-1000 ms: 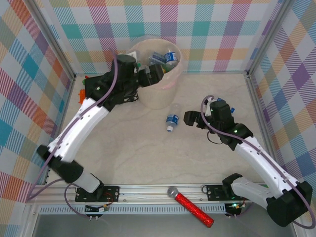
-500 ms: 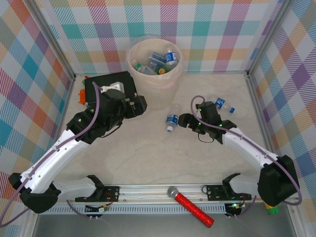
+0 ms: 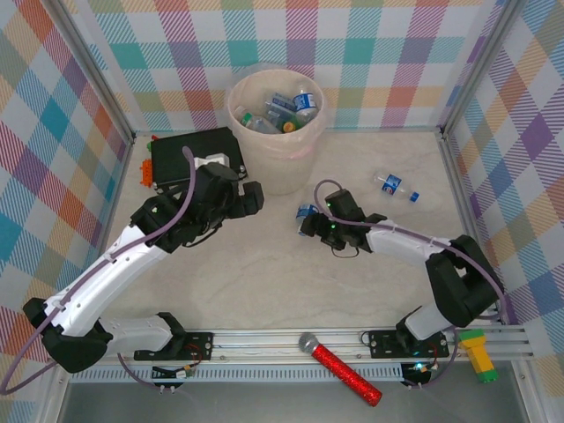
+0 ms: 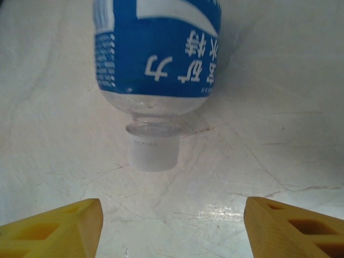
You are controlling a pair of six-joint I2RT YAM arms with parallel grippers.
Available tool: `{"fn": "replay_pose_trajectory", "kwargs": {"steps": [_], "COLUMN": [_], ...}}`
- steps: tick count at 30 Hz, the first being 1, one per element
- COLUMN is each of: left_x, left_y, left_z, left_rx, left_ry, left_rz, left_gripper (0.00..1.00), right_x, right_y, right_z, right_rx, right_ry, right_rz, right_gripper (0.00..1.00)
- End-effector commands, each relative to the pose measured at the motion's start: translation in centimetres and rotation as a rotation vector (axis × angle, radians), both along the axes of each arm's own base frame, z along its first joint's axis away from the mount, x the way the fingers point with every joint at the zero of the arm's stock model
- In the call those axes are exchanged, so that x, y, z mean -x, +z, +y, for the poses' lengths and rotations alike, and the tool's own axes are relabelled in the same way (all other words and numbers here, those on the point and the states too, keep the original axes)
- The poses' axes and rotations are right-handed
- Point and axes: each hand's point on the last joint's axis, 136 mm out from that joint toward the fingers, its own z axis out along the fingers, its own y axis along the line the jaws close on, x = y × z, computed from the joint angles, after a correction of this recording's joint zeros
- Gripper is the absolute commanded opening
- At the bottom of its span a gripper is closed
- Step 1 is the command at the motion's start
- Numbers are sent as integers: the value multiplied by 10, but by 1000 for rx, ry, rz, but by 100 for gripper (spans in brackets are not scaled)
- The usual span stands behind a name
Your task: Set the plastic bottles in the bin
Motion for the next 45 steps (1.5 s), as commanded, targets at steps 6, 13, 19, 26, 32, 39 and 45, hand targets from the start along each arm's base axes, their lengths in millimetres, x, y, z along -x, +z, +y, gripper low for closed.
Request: {"fn": "replay_pose_trajectory", "kwargs": {"steps": [6, 13, 19, 26, 32, 39, 45], "left_x": [-11, -13, -14, -14, -15, -17, -17], "left_y": [16, 11, 11, 9, 9, 9, 13], "left_z": [-11, -13, -12, -12, -14, -17, -16], "left_rx": [-98, -111, -115, -100, -83, -66, -60], "left_ry": [-70, -80, -78, -66, -57, -52, -47], "left_rz": [-18, -3, 0, 2, 3, 6, -3], "left_gripper": [99, 100, 100, 99, 99, 99, 99], "right_x": [-29, -35, -39, -39, -35, -33, -29], "right_y": [-4, -12, -15, -24, -23, -17, 4], "right_z": [21, 28, 31, 28, 21, 13, 5], "right_rx": [-14, -23, -26, 4, 32, 72, 90], "right_ry": [-36, -35, -40, -39, -27, -2, 17], "right_rz": [-37, -19, -15, -9, -32, -73, -124], "right_gripper": [59, 60, 64, 47, 43, 36, 29]}}
